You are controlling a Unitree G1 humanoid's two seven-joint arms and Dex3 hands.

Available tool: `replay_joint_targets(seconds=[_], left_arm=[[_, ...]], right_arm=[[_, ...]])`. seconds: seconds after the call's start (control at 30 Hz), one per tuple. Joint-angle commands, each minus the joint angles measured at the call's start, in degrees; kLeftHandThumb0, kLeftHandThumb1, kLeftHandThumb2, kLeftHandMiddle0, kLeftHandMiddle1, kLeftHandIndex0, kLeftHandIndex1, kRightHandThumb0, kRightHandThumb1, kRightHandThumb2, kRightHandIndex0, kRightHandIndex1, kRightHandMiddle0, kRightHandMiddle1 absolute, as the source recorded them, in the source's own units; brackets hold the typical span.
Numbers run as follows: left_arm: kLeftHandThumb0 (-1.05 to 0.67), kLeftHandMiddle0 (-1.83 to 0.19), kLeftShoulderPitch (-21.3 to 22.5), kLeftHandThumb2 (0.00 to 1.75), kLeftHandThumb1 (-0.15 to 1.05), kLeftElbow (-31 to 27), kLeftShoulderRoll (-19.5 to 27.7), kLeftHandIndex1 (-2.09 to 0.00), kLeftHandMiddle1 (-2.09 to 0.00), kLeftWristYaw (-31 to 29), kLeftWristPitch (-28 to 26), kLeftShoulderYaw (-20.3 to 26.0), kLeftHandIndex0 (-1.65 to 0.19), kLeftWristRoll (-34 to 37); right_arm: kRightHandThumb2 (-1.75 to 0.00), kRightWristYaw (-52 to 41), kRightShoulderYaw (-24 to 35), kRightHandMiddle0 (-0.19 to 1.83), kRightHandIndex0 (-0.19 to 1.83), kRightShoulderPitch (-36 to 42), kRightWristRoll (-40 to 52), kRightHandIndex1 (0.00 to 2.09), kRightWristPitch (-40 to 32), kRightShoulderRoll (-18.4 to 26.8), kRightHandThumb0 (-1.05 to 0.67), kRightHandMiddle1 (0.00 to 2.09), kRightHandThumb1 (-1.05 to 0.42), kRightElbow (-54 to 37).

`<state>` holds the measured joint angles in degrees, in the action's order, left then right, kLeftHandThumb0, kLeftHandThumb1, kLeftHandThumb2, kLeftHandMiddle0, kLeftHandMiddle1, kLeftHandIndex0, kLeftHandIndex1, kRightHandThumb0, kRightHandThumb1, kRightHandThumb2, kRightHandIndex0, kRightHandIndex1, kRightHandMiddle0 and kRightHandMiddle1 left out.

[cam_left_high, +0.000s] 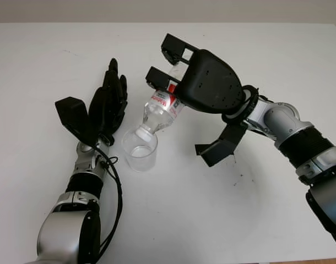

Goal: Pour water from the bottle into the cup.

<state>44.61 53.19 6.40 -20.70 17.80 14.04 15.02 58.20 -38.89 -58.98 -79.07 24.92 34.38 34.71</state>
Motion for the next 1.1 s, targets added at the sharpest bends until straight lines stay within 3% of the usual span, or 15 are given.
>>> replay_joint_targets(seconds=[0.0,0.37,0.63,0.73,0.83,0.97,1.07], left_arm=[[-0.84,0.19,-1.5,0.78,1.05,1.1,-0.5,0.0,0.0,0.0,0.3,-0.1,0.19,-0.3],[-0.84,0.19,-1.6,0.79,1.05,1.4,-0.5,0.0,0.0,-0.4,0.6,-0.2,0.19,-0.4],[-0.84,0.19,-1.7,0.79,1.05,1.3,-0.3,0.0,0.0,-0.4,0.5,0.0,0.19,-0.3],[-0.84,0.19,-1.7,0.79,1.05,1.3,-0.1,0.0,0.0,-0.7,0.3,0.0,0.19,-0.3],[-0.84,0.19,-1.7,0.79,1.05,1.2,-0.1,0.0,0.0,-0.8,0.2,0.1,0.19,-0.3],[-0.84,0.19,-1.5,0.79,1.05,1.4,0.0,0.0,0.0,-1.4,0.1,0.3,0.19,0.0],[-0.84,0.19,-1.4,0.78,1.05,1.3,0.0,0.0,0.0,-1.4,-0.1,0.2,0.19,0.0]], right_arm=[[-0.26,0.5,-0.2,0.16,1.08,-0.9,0.2,2.09,0.1,0.7,-0.46,2.05,-1.05,-1.8],[-0.42,0.9,0.1,0.36,1.09,-0.6,1.1,2.09,0.2,0.2,-0.51,2.09,-1.05,-1.8],[-0.33,1.4,0.5,0.26,1.09,-0.1,2.7,2.09,1.0,-0.3,-0.5,2.09,-1.05,-1.3],[-0.41,2.9,1.6,0.56,1.12,0.4,6.0,2.09,2.3,-1.5,-0.5,2.09,-1.05,0.3],[-0.43,3.6,3.2,0.65,1.18,1.3,10.7,2.09,4.1,-3.0,-0.49,2.09,-1.05,2.1],[-0.39,-3.2,7.1,0.73,1.25,4.1,21.2,2.09,8.9,-4.1,-0.48,2.09,-1.05,2.0],[-0.32,-10.0,11.1,0.92,1.35,7.6,28.0,2.09,8.4,-5.0,-0.46,2.09,-1.05,-1.1]])
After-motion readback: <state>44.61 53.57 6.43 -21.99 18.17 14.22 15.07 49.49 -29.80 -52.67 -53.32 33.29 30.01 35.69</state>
